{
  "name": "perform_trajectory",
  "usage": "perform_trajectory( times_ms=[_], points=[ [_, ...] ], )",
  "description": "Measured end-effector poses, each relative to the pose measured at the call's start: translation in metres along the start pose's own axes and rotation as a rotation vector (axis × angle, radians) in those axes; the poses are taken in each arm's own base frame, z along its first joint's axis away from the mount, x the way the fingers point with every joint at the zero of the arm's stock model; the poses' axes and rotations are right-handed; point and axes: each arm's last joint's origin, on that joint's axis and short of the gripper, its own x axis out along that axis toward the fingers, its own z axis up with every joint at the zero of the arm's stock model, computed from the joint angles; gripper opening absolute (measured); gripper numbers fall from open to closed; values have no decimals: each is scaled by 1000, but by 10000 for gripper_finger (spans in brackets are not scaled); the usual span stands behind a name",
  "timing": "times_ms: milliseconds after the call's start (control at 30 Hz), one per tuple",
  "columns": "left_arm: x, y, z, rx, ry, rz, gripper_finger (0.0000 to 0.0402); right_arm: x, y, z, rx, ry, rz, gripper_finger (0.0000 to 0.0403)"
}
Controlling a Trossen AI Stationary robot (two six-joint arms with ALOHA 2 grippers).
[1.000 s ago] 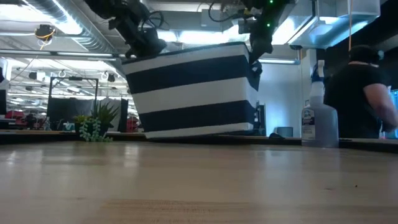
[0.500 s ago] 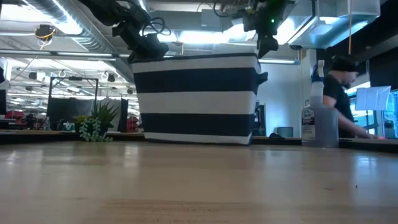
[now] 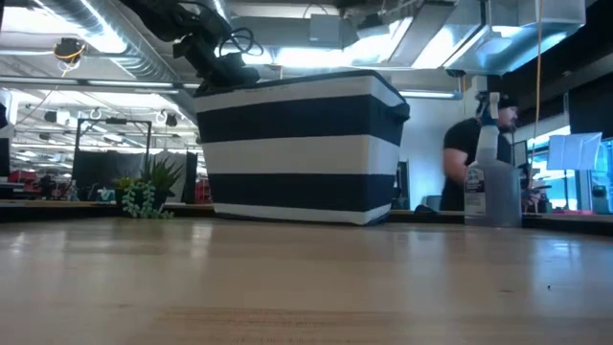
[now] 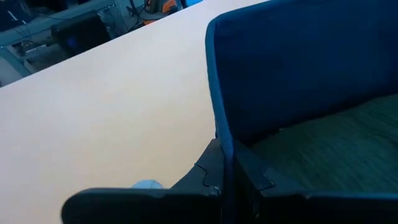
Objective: Fold Laundry from Bin
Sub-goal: Move the laundry bin to the other table
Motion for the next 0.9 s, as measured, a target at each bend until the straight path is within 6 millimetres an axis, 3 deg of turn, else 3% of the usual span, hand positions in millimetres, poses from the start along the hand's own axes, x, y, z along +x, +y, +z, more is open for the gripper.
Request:
perform_trajectory(
  times_ms=[67, 200, 433, 533, 700, 900],
  points=[
    [0, 0, 0, 0, 0, 0, 3, 9, 16, 9, 17, -48, 90, 115],
    [0, 0, 0, 0, -1, 1, 3, 39, 49, 12, -8, 31, 203, 21],
    [0, 0, 0, -3, -2, -14, 3, 101, 87, -13, 7, 335, 224, 7],
    [0, 0, 0, -2, -1, -17, 3, 116, 83, -32, 47, 468, 184, 6],
    [1, 0, 1, -2, -12, -22, 10, 123, 58, -50, 165, 497, 149, 2],
    [1, -1, 2, 48, -33, -53, 86, 130, 30, -61, 212, 455, 55, 2]
  ],
)
